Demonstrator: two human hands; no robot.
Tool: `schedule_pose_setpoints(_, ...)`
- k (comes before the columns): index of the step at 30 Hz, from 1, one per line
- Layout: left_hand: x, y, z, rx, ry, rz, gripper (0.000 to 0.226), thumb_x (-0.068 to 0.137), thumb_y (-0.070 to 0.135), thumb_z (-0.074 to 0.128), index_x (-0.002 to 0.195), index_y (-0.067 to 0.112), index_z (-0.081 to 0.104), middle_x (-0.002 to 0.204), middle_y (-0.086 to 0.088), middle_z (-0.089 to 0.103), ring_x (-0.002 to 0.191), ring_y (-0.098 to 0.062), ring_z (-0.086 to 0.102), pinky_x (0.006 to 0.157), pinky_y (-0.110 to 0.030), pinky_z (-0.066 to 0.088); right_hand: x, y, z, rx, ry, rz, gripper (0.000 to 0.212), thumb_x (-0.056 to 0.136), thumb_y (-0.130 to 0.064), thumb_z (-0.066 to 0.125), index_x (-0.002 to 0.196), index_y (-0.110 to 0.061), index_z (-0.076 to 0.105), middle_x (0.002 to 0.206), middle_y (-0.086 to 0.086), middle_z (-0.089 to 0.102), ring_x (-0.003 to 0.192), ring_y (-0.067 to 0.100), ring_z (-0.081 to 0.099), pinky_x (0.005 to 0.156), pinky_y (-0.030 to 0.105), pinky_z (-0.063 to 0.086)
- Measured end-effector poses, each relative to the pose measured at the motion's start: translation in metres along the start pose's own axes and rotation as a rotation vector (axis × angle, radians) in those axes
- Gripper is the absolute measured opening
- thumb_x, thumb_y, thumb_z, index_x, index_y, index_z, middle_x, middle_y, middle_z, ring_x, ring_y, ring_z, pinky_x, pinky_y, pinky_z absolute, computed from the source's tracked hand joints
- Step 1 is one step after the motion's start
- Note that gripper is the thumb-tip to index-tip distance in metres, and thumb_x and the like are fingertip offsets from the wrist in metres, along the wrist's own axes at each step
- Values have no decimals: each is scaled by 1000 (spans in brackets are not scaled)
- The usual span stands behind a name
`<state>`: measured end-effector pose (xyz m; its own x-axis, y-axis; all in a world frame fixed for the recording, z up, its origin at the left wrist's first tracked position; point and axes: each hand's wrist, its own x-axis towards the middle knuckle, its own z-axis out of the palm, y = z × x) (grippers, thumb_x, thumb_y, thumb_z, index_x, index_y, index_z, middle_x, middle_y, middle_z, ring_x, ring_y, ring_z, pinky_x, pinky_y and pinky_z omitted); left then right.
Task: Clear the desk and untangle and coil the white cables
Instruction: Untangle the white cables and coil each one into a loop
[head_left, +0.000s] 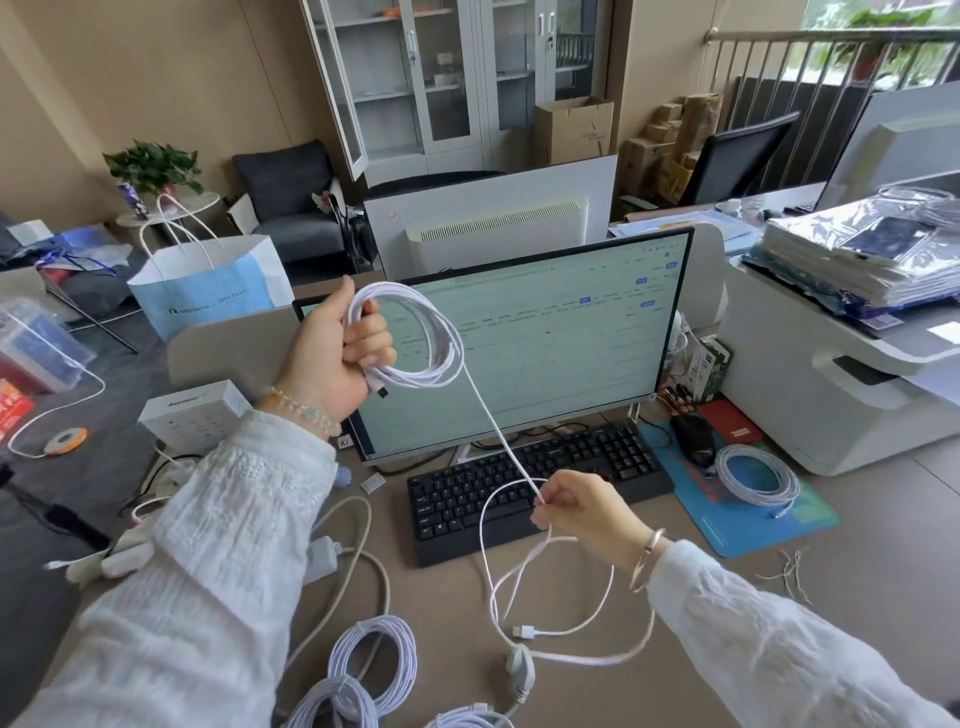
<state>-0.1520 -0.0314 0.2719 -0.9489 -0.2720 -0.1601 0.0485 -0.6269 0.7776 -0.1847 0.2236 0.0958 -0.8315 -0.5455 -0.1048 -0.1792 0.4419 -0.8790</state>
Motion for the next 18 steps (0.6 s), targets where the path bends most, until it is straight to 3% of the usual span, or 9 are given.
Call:
schedule_pose_setpoints(4, 3, -7, -4, 58, 29, 76, 41, 102, 38, 38, 69, 15, 46, 43, 9, 25, 35, -5, 20, 37, -17, 24, -9, -3, 6, -8, 161, -114, 13, 83, -8, 71, 80, -21, 71, 74, 0, 71, 65, 13, 69, 75, 35, 57)
schedule_pose_setpoints(8, 5, -20, -8, 340, 30, 167, 39, 103, 35, 39, 72, 13, 48, 46, 6, 30, 38, -9, 25, 42, -22, 31, -15, -31, 7, -130, 202, -400, 12, 86, -13, 70, 96, -15, 76, 83, -8, 61, 68, 7, 60, 68, 22, 54)
schedule_pose_setpoints(11, 3, -30, -9, 565, -37, 167, 36, 104, 33, 39, 76, 12, 47, 50, 5, 35, 42, -12, 31, 49, -27, 36, -18, -64, 2, -205, 253, -617, 13, 87, -15, 67, 96, -11, 76, 83, -4, 59, 70, 2, 51, 70, 7, 42)
schedule_pose_setpoints(15, -11, -43, 3, 777, -148, 45, 36, 104, 31, 39, 77, 9, 48, 53, 2, 45, 45, -15, 43, 52, -29, 48, -20, -104, -12, -254, 296, -765, 24, 90, -26, 58, 95, -8, 74, 84, 1, 61, 69, 8, 56, 68, 18, 49)
schedule_pose_setpoints(18, -26, -51, 15, 908, -240, -67, 36, 103, 29, 41, 80, 4, 53, 56, -3, 59, 48, -19, 57, 53, -31, 52, -16, -121, -25, -270, 339, -774, 14, 88, -20, 65, 92, -8, 68, 84, 2, 63, 68, 15, 62, 66, 29, 54)
